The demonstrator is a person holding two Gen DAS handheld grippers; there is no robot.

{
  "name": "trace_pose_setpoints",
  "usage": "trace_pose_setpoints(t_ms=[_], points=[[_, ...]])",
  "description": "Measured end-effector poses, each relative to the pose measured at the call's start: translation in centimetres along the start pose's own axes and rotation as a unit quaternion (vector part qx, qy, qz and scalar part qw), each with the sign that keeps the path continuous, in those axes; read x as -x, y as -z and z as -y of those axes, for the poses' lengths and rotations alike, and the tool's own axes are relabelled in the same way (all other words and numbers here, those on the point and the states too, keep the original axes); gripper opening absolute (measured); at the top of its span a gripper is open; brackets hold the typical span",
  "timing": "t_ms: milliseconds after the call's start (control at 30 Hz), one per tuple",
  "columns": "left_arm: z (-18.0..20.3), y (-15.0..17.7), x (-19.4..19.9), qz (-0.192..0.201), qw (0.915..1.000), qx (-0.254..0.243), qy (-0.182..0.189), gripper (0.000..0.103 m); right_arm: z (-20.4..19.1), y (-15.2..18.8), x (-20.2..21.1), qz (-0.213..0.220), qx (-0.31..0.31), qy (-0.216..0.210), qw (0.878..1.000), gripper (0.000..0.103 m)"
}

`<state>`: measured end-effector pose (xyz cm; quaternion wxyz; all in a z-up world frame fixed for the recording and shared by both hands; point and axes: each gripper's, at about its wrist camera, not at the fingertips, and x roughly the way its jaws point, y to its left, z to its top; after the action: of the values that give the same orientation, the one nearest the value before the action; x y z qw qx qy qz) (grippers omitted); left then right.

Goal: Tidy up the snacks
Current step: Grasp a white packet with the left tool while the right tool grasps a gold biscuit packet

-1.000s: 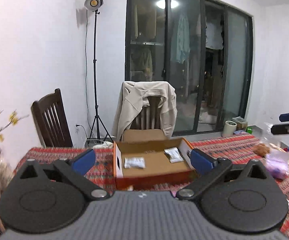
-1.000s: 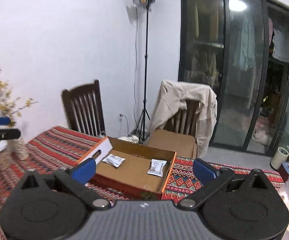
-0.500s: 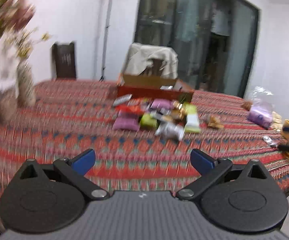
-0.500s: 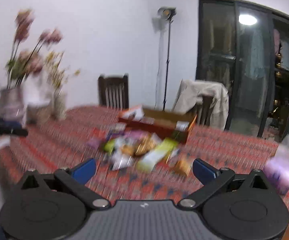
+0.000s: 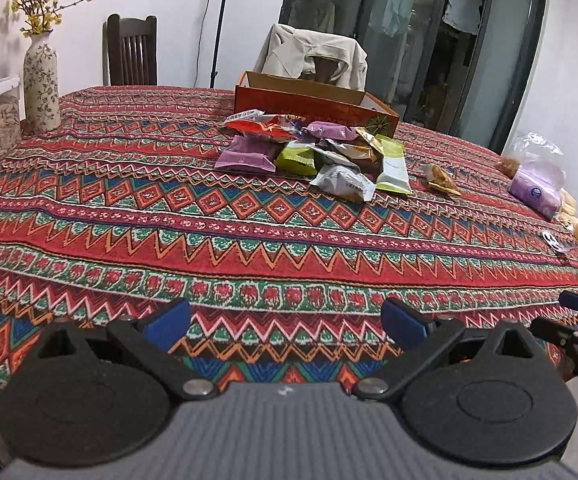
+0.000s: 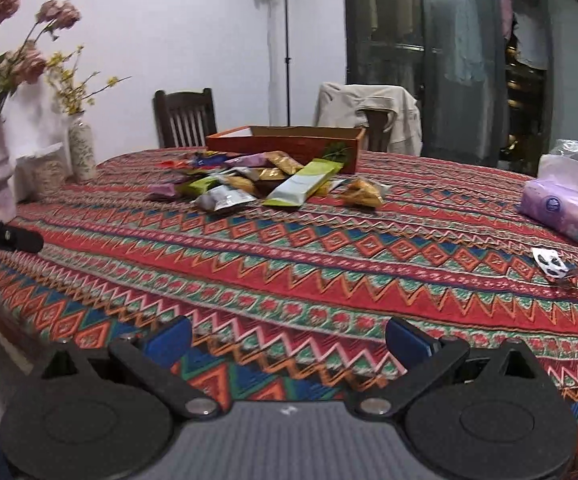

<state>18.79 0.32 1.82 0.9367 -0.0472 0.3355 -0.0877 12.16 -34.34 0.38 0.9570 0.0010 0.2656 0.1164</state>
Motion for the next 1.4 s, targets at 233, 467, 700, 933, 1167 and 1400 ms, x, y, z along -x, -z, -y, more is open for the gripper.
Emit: trace_pose_setpoints(t_ms=[233, 467, 700, 933, 1167, 1400], points=[[1.2, -1.6, -2.6, 0.037, 0.9990, -0.013, -0.023, 0.103, 1.3, -0.7, -2.8, -0.008, -0.047, -0.012, 0.999, 0.103], [5.3, -6.6, -10.0, 0.034, 0.9967, -0.071, 0.024, 0.103, 3.9, -3.7, -5.5, 0.016, -0.085, 0.011, 0.996, 0.103], [7.5, -9.7, -18.4, -0.006, 0.9897, -0.133, 0.052, 0.087, 5.8, -7.4, -9.0, 0.017, -0.092, 0.034, 0.995, 0.103], [6.7, -10.3, -21.4, -0.022, 0.9902, -0.113, 0.079, 0.080, 7.4, -10.9, -14.6, 0.000, -0.087, 0.030, 0.996, 0.102], [6.7, -10.4, -21.5, -0.006, 0.9904, -0.102, 0.093, 0.062, 9.4, -14.2, -23.0, -0.028, -0.110, 0.015, 0.993, 0.085], [7.5, -9.1, -19.2, -0.020, 0.9859, -0.129, 0.105, 0.057, 8.6, -13.7, -26.4, -0.056, -0.058, 0.055, 0.995, 0.041]])
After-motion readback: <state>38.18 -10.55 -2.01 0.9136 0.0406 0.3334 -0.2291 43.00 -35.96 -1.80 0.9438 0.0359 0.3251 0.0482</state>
